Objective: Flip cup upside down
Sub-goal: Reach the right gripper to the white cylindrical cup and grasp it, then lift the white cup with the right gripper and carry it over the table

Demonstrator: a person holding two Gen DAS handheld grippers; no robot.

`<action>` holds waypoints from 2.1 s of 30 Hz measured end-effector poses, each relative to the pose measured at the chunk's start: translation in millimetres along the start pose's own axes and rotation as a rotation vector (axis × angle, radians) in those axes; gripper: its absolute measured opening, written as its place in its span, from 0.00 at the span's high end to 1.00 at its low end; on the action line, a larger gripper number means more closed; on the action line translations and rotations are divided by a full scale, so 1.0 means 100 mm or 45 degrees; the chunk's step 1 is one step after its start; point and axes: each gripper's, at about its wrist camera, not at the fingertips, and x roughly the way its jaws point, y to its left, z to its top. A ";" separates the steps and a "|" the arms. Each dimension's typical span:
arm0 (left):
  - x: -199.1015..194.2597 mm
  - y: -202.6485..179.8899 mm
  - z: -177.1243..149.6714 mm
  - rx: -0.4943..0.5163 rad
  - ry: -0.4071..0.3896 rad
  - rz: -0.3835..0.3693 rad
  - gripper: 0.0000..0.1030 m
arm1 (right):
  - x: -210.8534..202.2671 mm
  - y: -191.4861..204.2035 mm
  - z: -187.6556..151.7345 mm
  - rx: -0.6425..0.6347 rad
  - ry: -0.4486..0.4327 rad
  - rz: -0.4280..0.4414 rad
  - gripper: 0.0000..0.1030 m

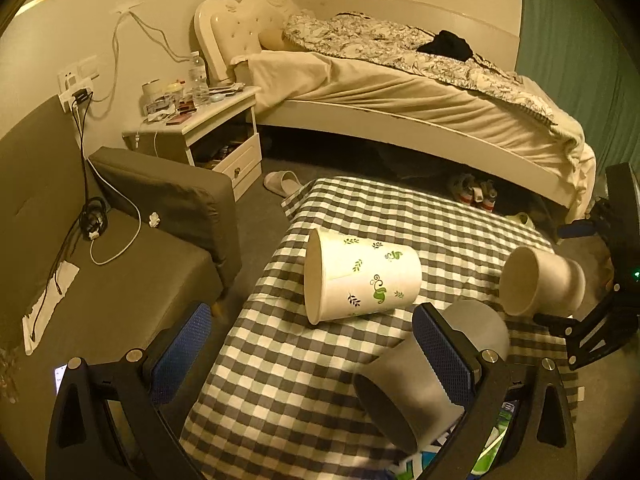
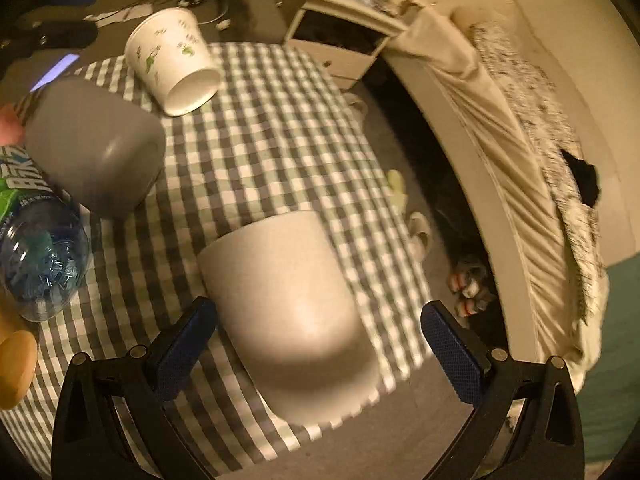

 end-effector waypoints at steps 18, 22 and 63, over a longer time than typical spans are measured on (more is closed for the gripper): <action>-0.71 -0.13 0.10 0.075 -0.087 -0.049 0.00 | -0.48 0.13 -0.18 0.432 0.121 -0.015 0.26; -1.23 -0.06 0.11 0.080 -0.144 -0.103 0.00 | -1.23 0.26 -0.23 0.603 0.062 -0.069 0.27; -1.67 0.86 -1.97 0.218 -0.054 -0.269 0.00 | -1.78 3.00 -0.75 1.495 0.008 -0.003 0.28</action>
